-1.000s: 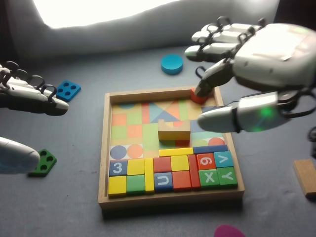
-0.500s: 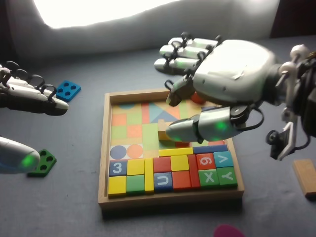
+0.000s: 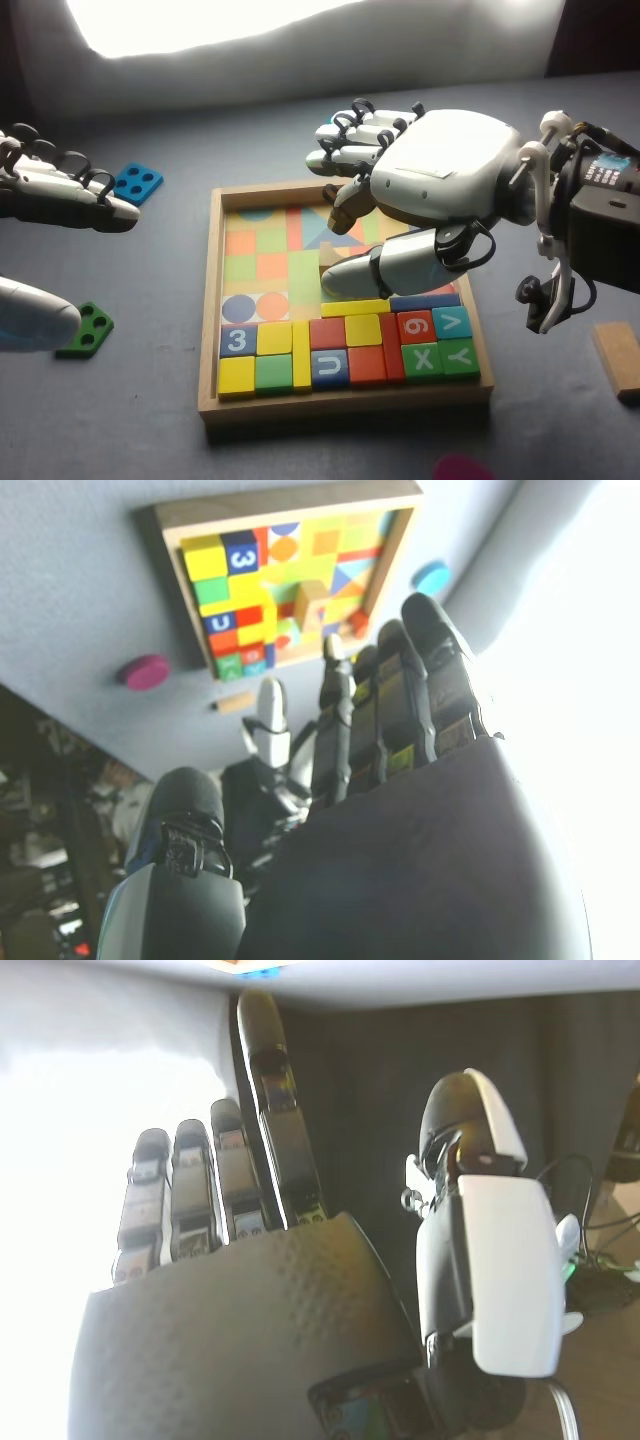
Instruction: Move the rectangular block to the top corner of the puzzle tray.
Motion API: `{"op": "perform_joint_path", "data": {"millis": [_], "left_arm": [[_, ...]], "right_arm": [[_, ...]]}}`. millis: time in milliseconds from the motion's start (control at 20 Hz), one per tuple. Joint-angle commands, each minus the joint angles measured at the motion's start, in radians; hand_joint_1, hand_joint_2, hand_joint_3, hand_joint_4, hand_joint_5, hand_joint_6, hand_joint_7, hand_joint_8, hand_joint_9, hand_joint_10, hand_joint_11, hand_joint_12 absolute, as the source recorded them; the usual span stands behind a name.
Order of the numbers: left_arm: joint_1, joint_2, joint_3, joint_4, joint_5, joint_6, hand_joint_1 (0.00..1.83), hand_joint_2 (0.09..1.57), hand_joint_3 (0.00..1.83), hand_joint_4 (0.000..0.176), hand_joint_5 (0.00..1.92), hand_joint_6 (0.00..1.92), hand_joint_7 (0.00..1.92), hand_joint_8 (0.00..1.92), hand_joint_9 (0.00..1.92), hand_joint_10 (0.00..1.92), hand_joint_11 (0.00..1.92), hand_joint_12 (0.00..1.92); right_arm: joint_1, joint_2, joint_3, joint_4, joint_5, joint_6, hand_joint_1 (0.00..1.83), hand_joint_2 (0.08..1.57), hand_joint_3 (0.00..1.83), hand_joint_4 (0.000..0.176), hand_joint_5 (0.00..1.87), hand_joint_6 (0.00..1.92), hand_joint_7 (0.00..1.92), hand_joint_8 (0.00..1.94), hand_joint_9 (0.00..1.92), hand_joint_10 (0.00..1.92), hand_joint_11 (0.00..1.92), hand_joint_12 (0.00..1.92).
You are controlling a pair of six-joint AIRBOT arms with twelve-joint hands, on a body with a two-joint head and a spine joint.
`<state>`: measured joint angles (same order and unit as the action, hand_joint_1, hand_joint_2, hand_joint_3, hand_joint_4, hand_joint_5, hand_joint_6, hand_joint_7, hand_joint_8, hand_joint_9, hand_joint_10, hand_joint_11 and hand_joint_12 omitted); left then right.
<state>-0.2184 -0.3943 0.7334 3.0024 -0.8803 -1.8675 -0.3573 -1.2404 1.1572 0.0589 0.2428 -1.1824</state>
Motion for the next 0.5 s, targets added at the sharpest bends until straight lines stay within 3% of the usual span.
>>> {"op": "perform_joint_path", "data": {"millis": [0,100,200,450], "left_arm": [[-0.01,0.0,0.0,0.01,0.082,-0.003,0.14,1.27,0.0,0.037,0.18,0.01,0.15,0.0,0.16,0.01,0.0,0.64],[-0.01,0.0,0.0,0.01,0.082,-0.003,0.15,1.28,0.0,0.038,0.16,0.0,0.14,0.0,0.16,0.0,0.0,0.61],[-0.01,0.0,0.0,0.01,0.082,-0.003,0.14,1.28,0.0,0.036,0.15,0.0,0.14,0.0,0.15,0.0,0.0,0.6],[-0.01,-0.001,0.0,0.01,0.082,-0.003,0.1,1.28,0.0,0.041,0.16,0.0,0.13,0.0,0.16,0.0,0.0,0.59]], "right_arm": [[0.002,-0.005,0.007,0.01,0.086,0.001,0.0,1.15,0.0,0.004,0.69,0.2,0.16,0.03,0.0,0.0,0.0,0.0],[-0.004,-0.017,0.02,0.011,0.082,0.0,0.0,1.15,0.0,0.009,0.68,0.2,0.14,0.02,0.0,0.0,0.0,0.0],[-0.012,-0.03,0.034,0.011,0.082,-0.003,0.0,1.15,0.01,0.0,0.68,0.2,0.17,0.03,0.0,0.0,0.0,0.0],[-0.024,-0.039,0.036,0.011,0.079,-0.018,0.0,1.15,0.0,0.0,0.65,0.19,0.13,0.01,0.0,0.0,0.0,0.0]]}}
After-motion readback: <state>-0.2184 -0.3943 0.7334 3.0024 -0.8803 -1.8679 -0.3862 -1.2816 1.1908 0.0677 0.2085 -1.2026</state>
